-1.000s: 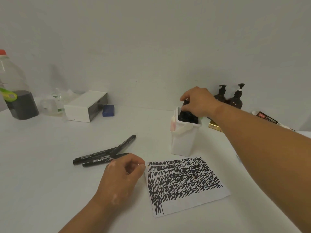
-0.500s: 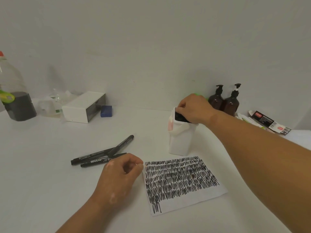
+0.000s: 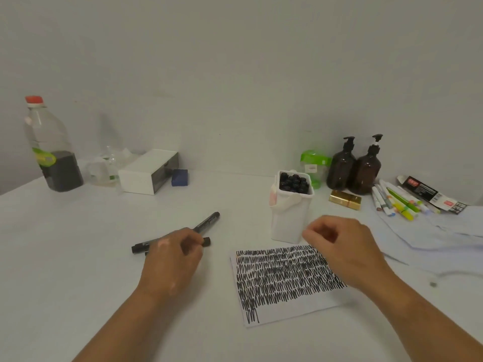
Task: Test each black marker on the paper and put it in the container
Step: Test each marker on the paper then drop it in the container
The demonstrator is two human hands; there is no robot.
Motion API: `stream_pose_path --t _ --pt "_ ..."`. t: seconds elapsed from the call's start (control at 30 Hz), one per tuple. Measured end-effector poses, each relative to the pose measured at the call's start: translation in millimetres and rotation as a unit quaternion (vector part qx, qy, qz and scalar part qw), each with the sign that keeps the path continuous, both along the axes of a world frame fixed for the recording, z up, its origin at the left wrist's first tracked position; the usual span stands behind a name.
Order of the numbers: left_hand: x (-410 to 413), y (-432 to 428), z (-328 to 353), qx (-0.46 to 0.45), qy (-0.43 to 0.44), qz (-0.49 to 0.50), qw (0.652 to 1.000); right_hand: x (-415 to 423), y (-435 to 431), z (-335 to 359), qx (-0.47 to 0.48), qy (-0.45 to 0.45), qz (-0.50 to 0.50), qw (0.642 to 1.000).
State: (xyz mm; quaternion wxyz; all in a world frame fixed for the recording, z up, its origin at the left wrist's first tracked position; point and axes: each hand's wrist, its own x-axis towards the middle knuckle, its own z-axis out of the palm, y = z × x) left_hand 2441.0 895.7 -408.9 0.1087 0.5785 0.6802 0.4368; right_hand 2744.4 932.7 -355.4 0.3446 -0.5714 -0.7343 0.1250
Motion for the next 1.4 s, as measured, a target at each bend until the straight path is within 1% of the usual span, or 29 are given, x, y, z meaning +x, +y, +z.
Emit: stream_pose_path --t 0.1,0.2,0.33,0.43,0.5,0.63,0.7,0.77,0.83,0.9,0.93,1.0,1.07,1.13,1.2,1.27,1.33,1.4 --pt "-15 4 -5 -0.018 0.063 0.074 0.995 10 -16 -34 -0.026 0.030 0.003 0.999" --pt "-17 5 -11 -0.041 0.113 0.085 0.989 15 -22 -47 -0.031 0.059 0.010 0.998" --pt "-12 5 -14 -0.051 0.169 0.115 0.978 18 -23 -53 -0.034 0.099 0.027 0.994" --pt "-7 5 -14 -0.064 0.213 0.135 0.966 19 -23 -56 -0.041 0.113 0.038 0.992" --pt "-2 5 -15 -0.067 0.234 0.135 0.960 19 -23 -56 -0.042 0.121 0.043 0.991" --pt "6 2 -13 -0.076 0.247 0.118 0.959 20 -23 -56 -0.041 0.126 0.043 0.990" --pt "8 -1 -12 -0.089 0.245 0.091 0.961 19 -24 -56 -0.042 0.124 0.043 0.990" --pt "9 -4 -10 -0.074 0.232 0.051 0.968 18 -25 -55 -0.044 0.126 0.040 0.990" --pt "14 -7 -8 -0.019 0.190 -0.009 0.982 17 -26 -54 -0.043 0.124 0.039 0.991" --pt "22 -11 -3 0.051 0.115 -0.052 0.991 13 -28 -52 -0.046 0.127 0.043 0.990" --pt "26 -12 -1 0.079 0.067 -0.059 0.993 11 -30 -51 -0.047 0.129 0.047 0.989" --pt "33 -13 2 0.089 -0.067 -0.078 0.991 6 -33 -49 -0.049 0.130 0.067 0.988" --pt "39 -13 2 0.065 -0.202 -0.125 0.969 0 -37 -48 -0.055 0.127 0.094 0.986" --pt "45 -14 1 0.039 -0.293 -0.190 0.936 -7 -41 -47 -0.068 0.124 0.135 0.981" --pt "50 -14 -5 0.020 -0.365 -0.253 0.896 -14 -44 -49 -0.092 0.117 0.174 0.973" --pt "55 -13 -9 0.003 -0.405 -0.290 0.867 -19 -46 -54 -0.106 0.100 0.193 0.970" --pt "57 -14 -12 -0.012 -0.431 -0.309 0.848 -21 -47 -57 -0.106 0.101 0.191 0.971" --pt "58 -15 -10 -0.025 -0.448 -0.318 0.835 -20 -44 -56 -0.116 0.154 0.183 0.964"
